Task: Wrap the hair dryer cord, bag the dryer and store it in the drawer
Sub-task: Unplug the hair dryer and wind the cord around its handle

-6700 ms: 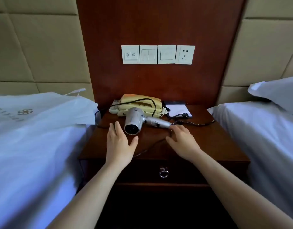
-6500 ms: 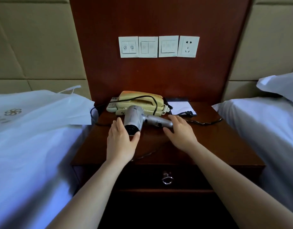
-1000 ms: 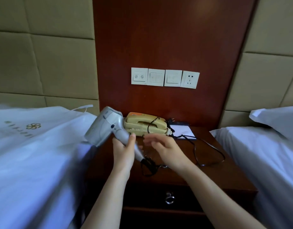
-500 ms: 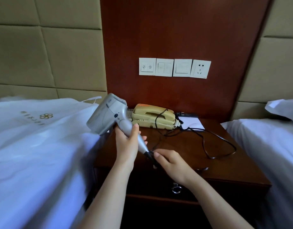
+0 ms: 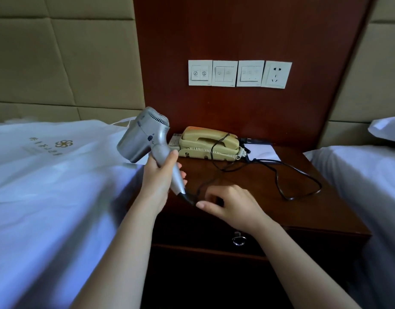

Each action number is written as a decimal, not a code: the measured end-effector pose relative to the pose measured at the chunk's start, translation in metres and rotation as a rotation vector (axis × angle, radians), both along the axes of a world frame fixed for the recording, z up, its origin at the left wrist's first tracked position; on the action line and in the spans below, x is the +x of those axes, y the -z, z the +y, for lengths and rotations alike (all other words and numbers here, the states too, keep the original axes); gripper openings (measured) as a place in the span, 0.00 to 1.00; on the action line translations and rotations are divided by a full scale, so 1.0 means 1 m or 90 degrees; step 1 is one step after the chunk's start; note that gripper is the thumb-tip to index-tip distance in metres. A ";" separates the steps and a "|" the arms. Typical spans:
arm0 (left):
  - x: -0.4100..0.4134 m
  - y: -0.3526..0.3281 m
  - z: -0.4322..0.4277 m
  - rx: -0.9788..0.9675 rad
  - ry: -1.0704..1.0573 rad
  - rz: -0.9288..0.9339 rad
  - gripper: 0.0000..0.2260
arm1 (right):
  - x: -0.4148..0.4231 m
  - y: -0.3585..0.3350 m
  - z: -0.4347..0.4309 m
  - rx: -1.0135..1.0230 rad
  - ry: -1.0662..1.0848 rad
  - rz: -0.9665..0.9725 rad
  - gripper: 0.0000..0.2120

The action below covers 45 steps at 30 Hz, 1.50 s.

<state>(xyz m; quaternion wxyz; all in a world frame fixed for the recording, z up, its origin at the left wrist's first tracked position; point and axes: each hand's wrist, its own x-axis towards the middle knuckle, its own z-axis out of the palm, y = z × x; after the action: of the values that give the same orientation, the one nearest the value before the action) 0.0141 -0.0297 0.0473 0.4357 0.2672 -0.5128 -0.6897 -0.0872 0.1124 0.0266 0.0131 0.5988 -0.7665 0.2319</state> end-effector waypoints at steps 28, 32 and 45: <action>-0.001 0.013 -0.003 0.132 -0.016 0.102 0.04 | 0.003 0.007 -0.015 0.206 -0.169 -0.628 0.39; 0.003 0.014 -0.008 0.117 -0.017 0.089 0.04 | 0.005 0.009 -0.018 0.164 -0.157 -0.567 0.36; 0.015 0.013 -0.023 0.112 0.013 0.045 0.07 | -0.011 0.007 -0.002 -0.059 0.001 -0.594 0.23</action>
<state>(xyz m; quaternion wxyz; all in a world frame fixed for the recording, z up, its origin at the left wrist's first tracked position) 0.0296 -0.0528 0.0339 0.4216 0.2750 -0.4371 -0.7454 -0.0987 0.1106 0.0193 -0.3061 0.4289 -0.6797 0.5102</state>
